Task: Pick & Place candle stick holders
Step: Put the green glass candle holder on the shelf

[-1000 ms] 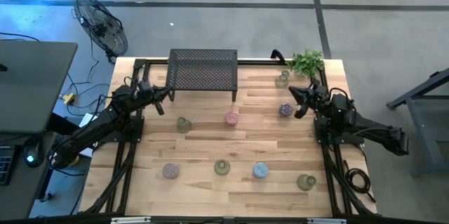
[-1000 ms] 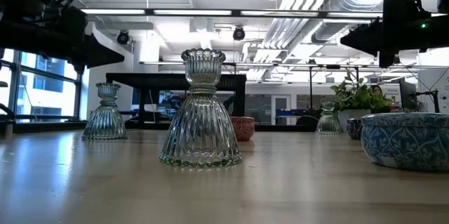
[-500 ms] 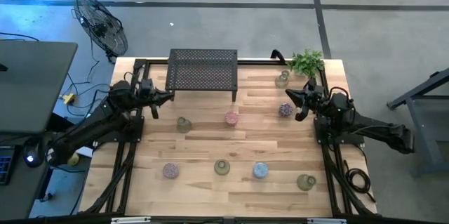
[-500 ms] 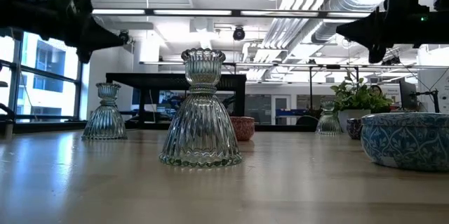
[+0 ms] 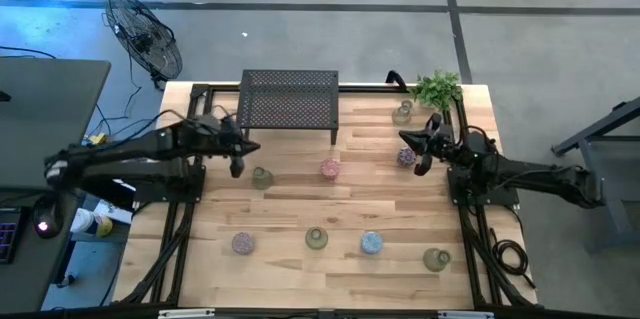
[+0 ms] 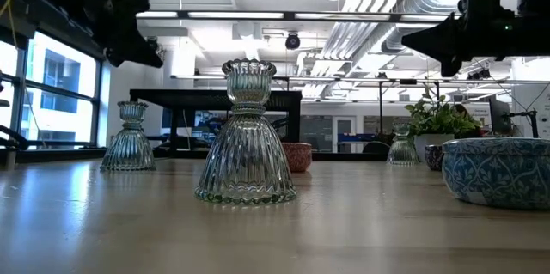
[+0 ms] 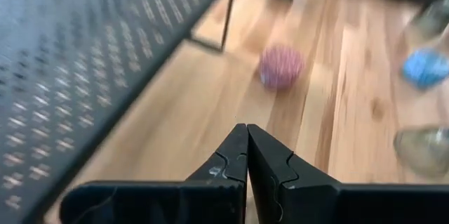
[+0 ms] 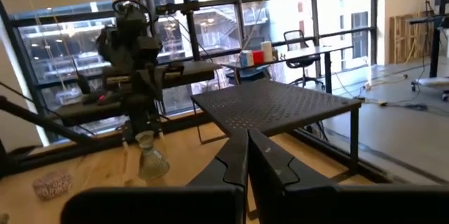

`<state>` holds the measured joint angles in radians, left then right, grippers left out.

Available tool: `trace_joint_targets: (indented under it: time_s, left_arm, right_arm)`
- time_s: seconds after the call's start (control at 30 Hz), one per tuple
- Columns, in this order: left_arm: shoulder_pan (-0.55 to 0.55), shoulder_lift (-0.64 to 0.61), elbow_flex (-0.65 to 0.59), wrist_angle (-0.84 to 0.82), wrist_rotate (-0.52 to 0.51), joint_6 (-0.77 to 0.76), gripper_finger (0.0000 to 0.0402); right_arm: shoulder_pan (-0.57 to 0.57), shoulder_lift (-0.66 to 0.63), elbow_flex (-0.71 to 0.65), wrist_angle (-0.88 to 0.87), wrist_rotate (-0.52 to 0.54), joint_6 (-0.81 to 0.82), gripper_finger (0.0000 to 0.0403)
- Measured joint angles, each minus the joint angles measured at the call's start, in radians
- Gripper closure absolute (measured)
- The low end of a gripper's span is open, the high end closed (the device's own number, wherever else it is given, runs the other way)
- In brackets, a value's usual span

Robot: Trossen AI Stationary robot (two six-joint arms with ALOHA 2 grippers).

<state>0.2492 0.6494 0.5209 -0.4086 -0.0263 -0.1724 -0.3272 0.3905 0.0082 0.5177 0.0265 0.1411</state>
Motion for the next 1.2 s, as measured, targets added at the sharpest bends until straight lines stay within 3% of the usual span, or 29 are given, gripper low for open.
trace_joint_targets:
  time_s: [0.33,0.5,0.63,0.77,0.9,1.2]
  left_arm:
    - [-0.126,0.348,0.267,-0.244,-0.037,-0.115,0.038]
    - [-0.188,0.492,0.436,-0.467,-0.135,-0.268,0.0309]
    - [-0.207,0.557,0.517,-0.584,-0.1,-0.382,0.0234]
    - [-0.225,0.566,0.526,-0.592,-0.072,-0.468,0.0162]
    - [-0.223,0.566,0.499,-0.581,-0.07,-0.559,0.0115]
    - [-0.223,0.567,0.412,-0.575,-0.103,-0.652,0.0099]
  right_arm:
    - [0.008,0.09,0.0,0.084,0.027,-0.089,0.0403]
    - [0.008,0.096,0.0,0.133,0.015,-0.142,0.0403]
    - [0.008,0.095,0.0,0.156,-0.05,-0.187,0.0403]
    - [0.008,0.096,0.0,0.154,-0.062,-0.192,0.0403]
    - [0.008,0.096,0.0,0.155,-0.06,-0.186,0.0403]
    - [0.008,0.096,0.0,0.114,-0.067,-0.166,0.0403]
